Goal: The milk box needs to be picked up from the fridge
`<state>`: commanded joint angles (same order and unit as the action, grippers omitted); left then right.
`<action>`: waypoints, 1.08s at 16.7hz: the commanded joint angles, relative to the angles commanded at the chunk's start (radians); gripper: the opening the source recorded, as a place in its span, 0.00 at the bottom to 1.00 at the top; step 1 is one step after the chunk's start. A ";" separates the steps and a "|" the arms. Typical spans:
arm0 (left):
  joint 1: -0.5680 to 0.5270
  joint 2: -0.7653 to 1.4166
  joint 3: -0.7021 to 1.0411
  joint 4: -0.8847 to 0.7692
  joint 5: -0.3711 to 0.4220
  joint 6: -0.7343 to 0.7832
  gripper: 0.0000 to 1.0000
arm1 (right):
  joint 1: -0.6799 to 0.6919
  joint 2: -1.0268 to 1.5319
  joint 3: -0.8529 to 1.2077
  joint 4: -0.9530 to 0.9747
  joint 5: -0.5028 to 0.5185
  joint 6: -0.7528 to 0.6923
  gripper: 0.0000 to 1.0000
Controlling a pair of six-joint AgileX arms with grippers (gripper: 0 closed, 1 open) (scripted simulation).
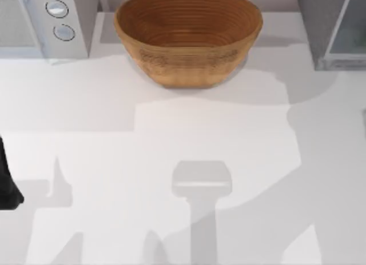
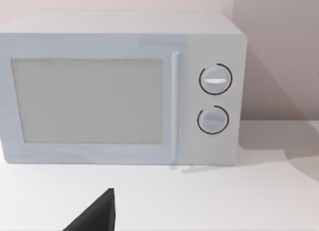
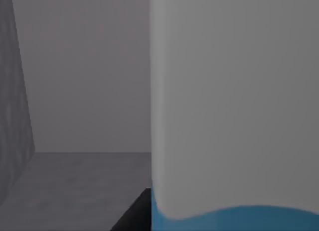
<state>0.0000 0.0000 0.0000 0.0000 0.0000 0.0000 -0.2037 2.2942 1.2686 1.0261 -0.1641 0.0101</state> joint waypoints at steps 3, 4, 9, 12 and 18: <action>0.000 0.000 0.000 0.000 0.000 0.000 1.00 | 0.000 -0.030 0.008 -0.029 0.000 0.000 0.00; 0.000 0.000 0.000 0.000 0.000 0.000 1.00 | 0.000 -0.047 0.011 -0.052 0.000 0.000 0.00; 0.000 0.000 0.000 0.000 0.000 0.000 1.00 | 0.000 -0.121 0.031 -0.154 -0.002 0.001 0.00; 0.000 0.000 0.000 0.000 0.000 0.000 1.00 | 0.000 -0.123 0.033 -0.156 -0.002 0.001 0.00; 0.000 0.000 0.000 0.000 0.000 0.000 1.00 | -0.008 -0.196 -0.085 -0.110 -0.019 0.004 0.00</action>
<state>0.0000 0.0000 0.0000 0.0000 0.0000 0.0000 -0.2114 2.0980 1.1831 0.9162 -0.1834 0.0142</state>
